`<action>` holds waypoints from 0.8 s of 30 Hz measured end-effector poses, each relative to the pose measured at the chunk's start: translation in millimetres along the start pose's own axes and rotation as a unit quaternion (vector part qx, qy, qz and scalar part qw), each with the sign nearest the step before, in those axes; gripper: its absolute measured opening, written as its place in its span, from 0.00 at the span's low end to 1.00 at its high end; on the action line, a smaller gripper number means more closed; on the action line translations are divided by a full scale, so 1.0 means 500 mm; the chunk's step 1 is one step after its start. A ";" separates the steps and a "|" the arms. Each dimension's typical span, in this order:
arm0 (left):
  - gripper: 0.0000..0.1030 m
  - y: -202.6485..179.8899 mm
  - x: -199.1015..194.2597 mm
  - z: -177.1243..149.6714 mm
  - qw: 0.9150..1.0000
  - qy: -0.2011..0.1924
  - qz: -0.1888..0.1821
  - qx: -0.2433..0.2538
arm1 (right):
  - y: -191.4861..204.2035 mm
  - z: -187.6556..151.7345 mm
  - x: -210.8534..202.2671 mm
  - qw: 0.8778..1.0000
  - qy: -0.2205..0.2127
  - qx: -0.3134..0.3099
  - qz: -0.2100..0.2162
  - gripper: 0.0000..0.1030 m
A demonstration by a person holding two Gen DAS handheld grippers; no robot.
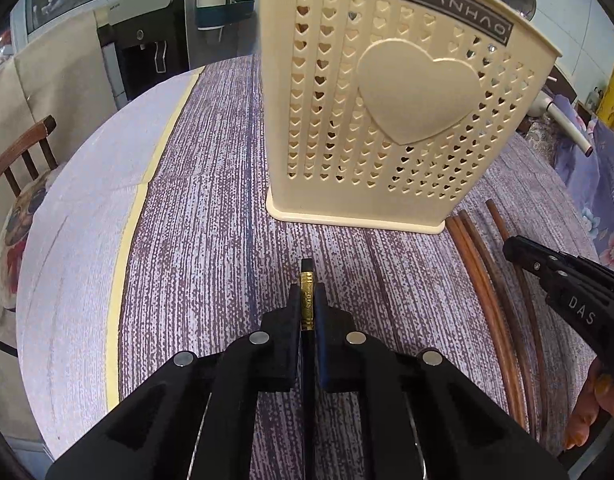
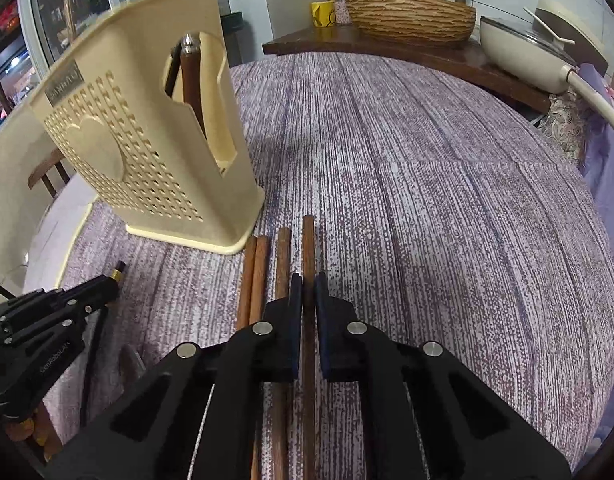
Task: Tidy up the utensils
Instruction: 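Lift both chopsticks up toward the cream holder with both tools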
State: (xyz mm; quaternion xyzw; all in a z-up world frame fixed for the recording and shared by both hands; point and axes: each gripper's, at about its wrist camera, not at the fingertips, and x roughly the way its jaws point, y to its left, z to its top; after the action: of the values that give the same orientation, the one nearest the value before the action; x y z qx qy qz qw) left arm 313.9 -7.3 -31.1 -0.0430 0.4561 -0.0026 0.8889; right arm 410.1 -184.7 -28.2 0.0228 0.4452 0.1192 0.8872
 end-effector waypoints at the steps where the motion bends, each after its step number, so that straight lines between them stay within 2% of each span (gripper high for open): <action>1: 0.08 0.002 -0.005 -0.001 1.000 -0.003 -0.004 -0.002 | -0.001 0.001 -0.010 1.000 -0.006 0.004 0.005 0.07; 9: 0.08 0.003 -0.109 0.005 0.997 -0.063 -0.037 -0.013 | 0.005 -0.008 -0.120 0.997 -0.067 0.013 0.036 0.07; 17: 0.08 -0.005 -0.247 0.011 0.987 -0.152 -0.050 -0.002 | 0.000 -0.024 -0.259 0.990 -0.132 0.010 0.055 0.07; 24: 0.08 0.003 -0.302 0.016 0.981 -0.187 -0.057 -0.001 | 0.009 -0.032 -0.364 0.983 -0.170 0.002 0.070 0.07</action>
State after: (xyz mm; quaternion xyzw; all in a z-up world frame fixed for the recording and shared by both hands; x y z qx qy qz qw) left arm 232.2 1.5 96.1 -0.0692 0.2790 -0.0451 0.9567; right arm 291.6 -223.8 105.7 0.0759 0.2853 0.1746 0.9393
